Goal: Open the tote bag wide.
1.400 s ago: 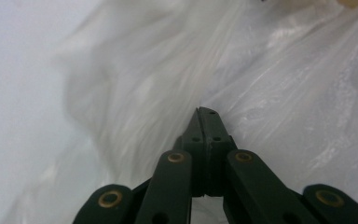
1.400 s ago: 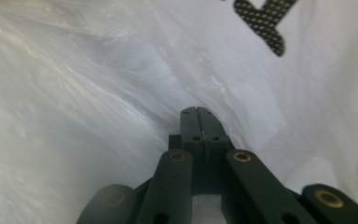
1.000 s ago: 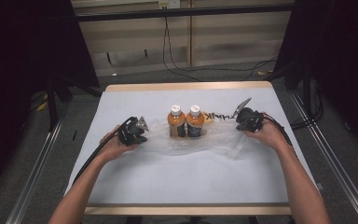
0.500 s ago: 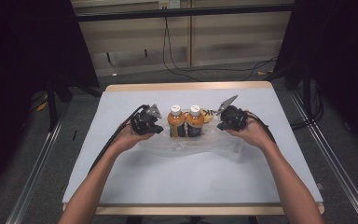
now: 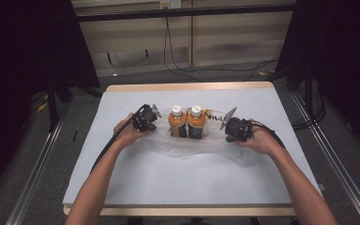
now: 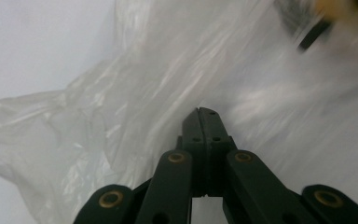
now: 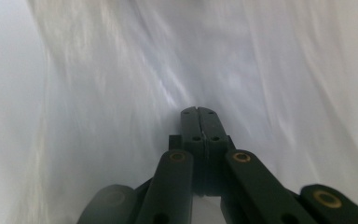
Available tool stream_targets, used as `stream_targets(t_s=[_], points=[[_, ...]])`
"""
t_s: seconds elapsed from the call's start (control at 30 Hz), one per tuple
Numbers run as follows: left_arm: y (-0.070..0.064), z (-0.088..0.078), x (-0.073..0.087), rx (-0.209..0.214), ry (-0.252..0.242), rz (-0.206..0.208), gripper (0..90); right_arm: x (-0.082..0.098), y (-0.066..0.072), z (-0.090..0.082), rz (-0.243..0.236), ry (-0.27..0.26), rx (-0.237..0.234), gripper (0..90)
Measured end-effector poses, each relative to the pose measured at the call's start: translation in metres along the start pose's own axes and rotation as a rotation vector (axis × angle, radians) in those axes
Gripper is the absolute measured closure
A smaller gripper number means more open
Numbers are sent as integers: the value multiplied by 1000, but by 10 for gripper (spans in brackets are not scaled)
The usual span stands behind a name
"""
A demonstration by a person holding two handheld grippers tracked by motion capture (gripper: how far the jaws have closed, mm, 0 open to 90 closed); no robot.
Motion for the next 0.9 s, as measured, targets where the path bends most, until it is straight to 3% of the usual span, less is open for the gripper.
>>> stream_targets(t_s=[0.1,0.23,0.33,0.47,0.53,0.63,0.77,0.9], points=[[0,-1,15,18,23,-3,900,17,-1,-2,4,29,-9,900],[0,-2,21,-5,47,21,900,31,-5,-3,19,37,-19,900],[0,-3,24,5,47,10,900,34,-11,-2,49,33,-17,900],[-6,-6,31,16,49,44,900,37,-27,2,110,-19,8,900],[-8,-7,33,46,36,31,900,36,-32,4,144,-34,23,900],[-7,-8,36,62,36,29,900,36,-33,4,127,-33,27,900],[-5,-7,42,91,-46,-22,900,41,-27,2,116,-33,-8,900],[-6,-7,43,90,-55,-39,900,43,-27,2,124,-55,-13,900]])
Point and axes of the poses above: each handheld gripper's, and its own axes: z roughly forward along the jaws, x roughly out of its underside, y roughly to its left, the point moved 8 cm from there along z, roughly forward along the jaws, and after that the axes turned 13 degrees about y, right-handed, at the moved point
